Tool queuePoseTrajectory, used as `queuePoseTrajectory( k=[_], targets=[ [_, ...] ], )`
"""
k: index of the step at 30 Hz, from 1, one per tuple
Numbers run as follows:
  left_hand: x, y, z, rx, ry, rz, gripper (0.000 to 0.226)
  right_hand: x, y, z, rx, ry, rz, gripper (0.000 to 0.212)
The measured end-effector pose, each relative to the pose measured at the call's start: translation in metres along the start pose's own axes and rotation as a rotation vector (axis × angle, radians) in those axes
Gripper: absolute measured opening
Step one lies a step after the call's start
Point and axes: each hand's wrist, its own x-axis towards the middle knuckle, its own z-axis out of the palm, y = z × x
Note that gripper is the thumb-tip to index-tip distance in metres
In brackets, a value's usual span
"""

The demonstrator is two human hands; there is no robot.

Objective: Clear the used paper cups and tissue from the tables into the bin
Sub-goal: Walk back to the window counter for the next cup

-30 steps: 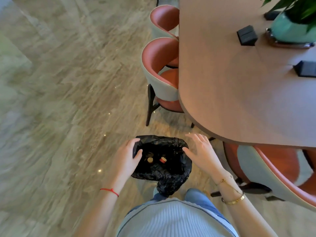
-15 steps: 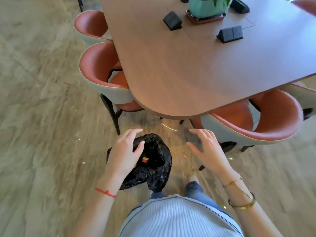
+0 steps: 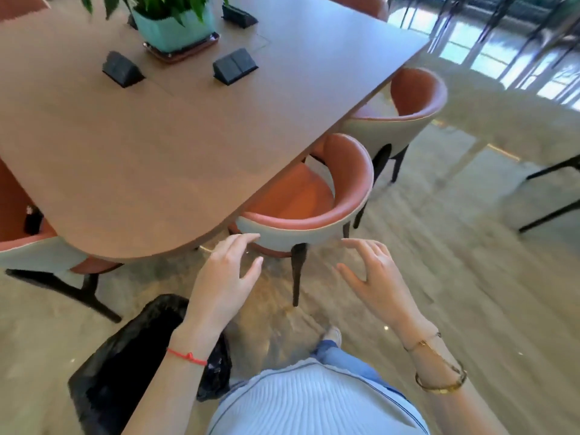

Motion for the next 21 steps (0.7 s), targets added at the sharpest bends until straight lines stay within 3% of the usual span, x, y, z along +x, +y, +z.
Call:
queuePoseTrajectory(
  k=[9,21],
  targets=[
    [0.097,0.136,0.094,-0.076,-0.137,0.256,0.04,-0.006,0.134,-0.103,-0.025,0.213,0.251,0.041],
    [0.243,0.248,0.191,-0.074,-0.326,0.471,0.039,0.044,0.252,-0.168,-0.003,0.437,0.487,0.039]
  ],
)
